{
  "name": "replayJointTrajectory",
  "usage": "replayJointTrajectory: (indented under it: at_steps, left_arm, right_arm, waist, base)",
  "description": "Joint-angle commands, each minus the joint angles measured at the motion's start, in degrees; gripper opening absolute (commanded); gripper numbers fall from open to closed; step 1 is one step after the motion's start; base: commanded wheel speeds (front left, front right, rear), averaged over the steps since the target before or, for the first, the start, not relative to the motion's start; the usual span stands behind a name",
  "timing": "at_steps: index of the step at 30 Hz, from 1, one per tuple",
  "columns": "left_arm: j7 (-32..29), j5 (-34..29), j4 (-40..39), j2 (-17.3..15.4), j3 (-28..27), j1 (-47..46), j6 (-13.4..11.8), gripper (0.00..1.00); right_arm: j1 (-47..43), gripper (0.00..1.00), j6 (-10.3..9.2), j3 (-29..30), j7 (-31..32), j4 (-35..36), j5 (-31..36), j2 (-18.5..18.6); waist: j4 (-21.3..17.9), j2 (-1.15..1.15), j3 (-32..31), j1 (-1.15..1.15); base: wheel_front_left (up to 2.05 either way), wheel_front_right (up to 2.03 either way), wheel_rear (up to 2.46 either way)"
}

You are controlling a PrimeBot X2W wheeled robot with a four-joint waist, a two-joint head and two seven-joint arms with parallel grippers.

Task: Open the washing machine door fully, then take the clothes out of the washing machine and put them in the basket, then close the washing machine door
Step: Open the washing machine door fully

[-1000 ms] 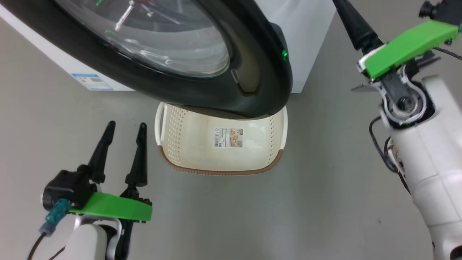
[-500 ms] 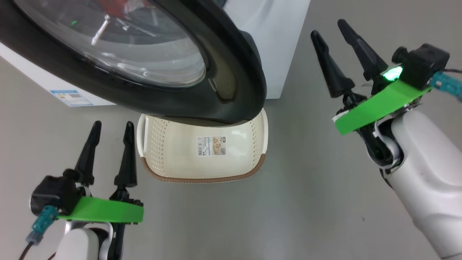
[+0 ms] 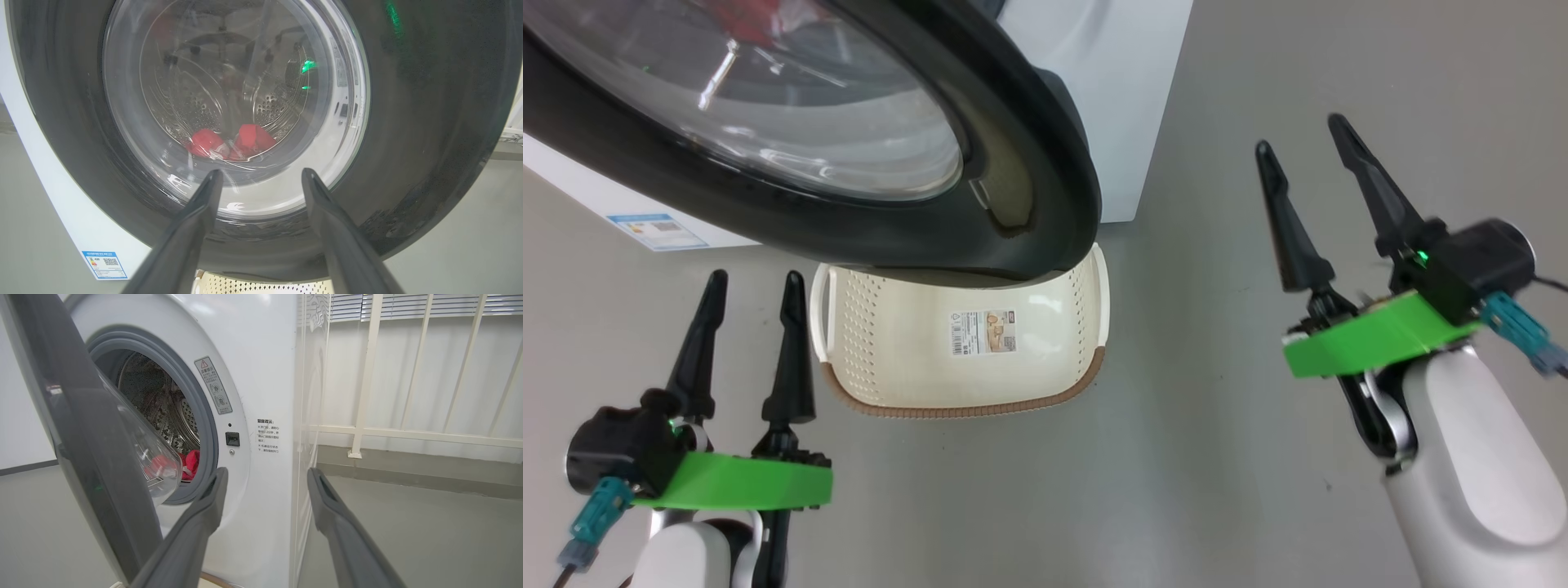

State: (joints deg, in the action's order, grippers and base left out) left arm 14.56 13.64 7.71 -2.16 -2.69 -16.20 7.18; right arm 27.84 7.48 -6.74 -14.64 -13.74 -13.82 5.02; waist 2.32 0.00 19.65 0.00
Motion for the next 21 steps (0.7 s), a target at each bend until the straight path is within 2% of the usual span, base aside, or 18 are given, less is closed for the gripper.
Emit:
replayJointTrajectory:
  at_steps: [1,6,21]
  left_arm:
    - [0.44,-0.53,-1.65,-0.8,-1.83,0.69,0.31,1.0]
    - [0.44,-0.71,-1.5,-0.75,-1.37,0.61,0.31,1.0]
    - [0.44,-0.06,-1.35,-0.73,-0.65,0.98,-0.06,1.0]
  right_arm:
    - [-2.04,1.0,0.01,0.07,-0.35,3.01,-0.36,-1.04]
    - [-6.41,1.0,0.01,1.01,-0.35,6.21,-1.38,-1.74]
    - [-14.74,1.0,0.01,1.7,-0.36,8.14,-1.8,-2.12]
  waist:
    - [-0.01,0.0,0.09,0.0]
    - [-0.01,0.0,0.03,0.0]
    - [0.44,0.0,-0.32,0.0]
  base:
    - [0.0,0.0,0.0]
    - [0.0,0.0,0.0]
    - [0.0,0.0,0.0]
